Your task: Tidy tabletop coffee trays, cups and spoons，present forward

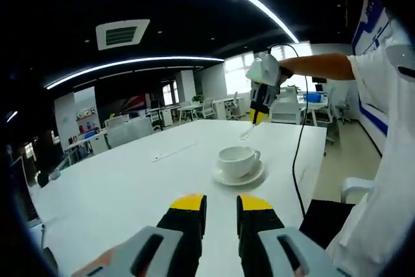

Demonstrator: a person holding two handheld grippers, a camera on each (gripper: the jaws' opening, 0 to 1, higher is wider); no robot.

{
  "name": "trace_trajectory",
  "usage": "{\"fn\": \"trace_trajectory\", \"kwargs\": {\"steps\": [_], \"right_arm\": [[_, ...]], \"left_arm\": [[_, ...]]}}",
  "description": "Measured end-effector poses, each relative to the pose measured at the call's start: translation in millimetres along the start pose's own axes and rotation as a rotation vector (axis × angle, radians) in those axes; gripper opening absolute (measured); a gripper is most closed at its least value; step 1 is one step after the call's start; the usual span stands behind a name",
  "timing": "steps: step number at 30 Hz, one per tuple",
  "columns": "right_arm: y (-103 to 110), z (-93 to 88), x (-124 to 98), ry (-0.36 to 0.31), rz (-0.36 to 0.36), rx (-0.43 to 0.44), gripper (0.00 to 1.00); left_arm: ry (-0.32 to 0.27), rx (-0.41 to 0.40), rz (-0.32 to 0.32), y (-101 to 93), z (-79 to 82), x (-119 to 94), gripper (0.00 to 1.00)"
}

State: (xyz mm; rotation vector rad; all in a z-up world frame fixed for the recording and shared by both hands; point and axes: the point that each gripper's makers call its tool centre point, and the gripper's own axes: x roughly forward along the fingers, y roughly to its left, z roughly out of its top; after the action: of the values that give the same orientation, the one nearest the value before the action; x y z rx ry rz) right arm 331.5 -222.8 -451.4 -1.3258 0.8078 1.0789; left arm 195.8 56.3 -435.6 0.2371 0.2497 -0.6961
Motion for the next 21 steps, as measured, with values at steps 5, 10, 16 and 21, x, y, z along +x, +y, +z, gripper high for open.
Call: {"fn": "trace_trajectory", "kwargs": {"steps": [5,10,16,21], "right_arm": [[-1,4.8,15,0.054,0.015,-0.060,0.05],[-3,11.2,25,0.079,0.027,-0.101,0.05],[-2,21.7,32,0.089,0.045,-0.137,0.05],[3,35.0,39,0.139,0.064,-0.213,0.05]], "left_arm": [[0.010,0.001,-0.008,-3.8,-5.0,3,0.21],[0.011,-0.007,-0.009,-5.5,-6.3,4,0.21],[0.018,-0.009,-0.010,-7.1,-8.6,6,0.21],[0.013,-0.019,-0.011,-10.5,-9.4,7,0.21]]}}
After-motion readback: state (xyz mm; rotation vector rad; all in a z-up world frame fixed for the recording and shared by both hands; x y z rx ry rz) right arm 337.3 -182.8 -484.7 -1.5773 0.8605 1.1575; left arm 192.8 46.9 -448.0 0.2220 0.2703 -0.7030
